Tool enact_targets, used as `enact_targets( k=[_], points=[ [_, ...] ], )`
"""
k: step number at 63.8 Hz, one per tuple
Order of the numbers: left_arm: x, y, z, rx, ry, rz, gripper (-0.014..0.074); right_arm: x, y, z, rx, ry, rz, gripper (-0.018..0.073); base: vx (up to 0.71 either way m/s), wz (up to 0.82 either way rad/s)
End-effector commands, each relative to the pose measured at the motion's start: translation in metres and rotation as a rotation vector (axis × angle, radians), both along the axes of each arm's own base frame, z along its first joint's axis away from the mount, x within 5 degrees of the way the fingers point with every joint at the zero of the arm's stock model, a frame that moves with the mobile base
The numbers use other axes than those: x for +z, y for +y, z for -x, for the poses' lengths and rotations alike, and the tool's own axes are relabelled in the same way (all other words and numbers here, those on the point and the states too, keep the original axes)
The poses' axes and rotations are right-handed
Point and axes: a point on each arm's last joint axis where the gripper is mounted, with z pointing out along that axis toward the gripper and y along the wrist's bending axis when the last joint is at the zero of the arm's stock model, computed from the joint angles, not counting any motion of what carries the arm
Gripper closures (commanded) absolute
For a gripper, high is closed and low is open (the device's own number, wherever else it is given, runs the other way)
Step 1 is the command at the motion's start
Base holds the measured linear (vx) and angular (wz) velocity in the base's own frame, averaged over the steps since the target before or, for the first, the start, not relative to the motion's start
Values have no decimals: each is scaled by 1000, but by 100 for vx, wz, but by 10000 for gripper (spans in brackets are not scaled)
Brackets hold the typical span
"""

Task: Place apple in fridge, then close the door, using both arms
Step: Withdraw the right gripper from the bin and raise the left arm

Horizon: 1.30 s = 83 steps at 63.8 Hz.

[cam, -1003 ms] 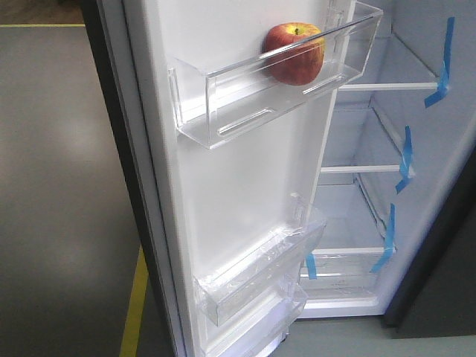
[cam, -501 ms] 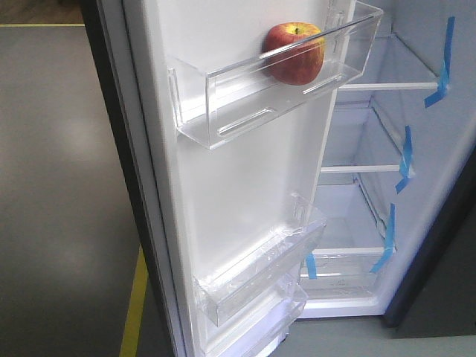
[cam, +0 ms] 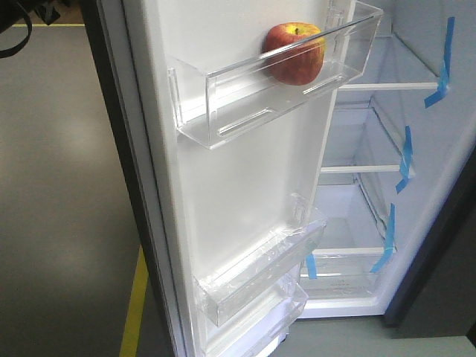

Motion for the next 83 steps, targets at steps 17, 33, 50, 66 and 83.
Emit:
enact_targets(
  k=[17,33,50,66,83],
  points=[
    [30,-15,36,-300,-153,39,179,11,-2,-2,-27,-46,-41,563,0,0],
    [29,-44,52,-470,-198,2,179,12,-2,-2,-34,-53,-45,563,0,0],
    [29,-90,74,-640,-208,17,179,14,-3,-3,-50,-71,-58,563,0,0],
    [25,-115,86,-689,-218,-144,179,18,-7,-4,-89,-111,-80,563,0,0],
    [39,-106,82,-628,-272,-218,179,21,-8,-5,-102,-130,-113,563,0,0]
  ],
)
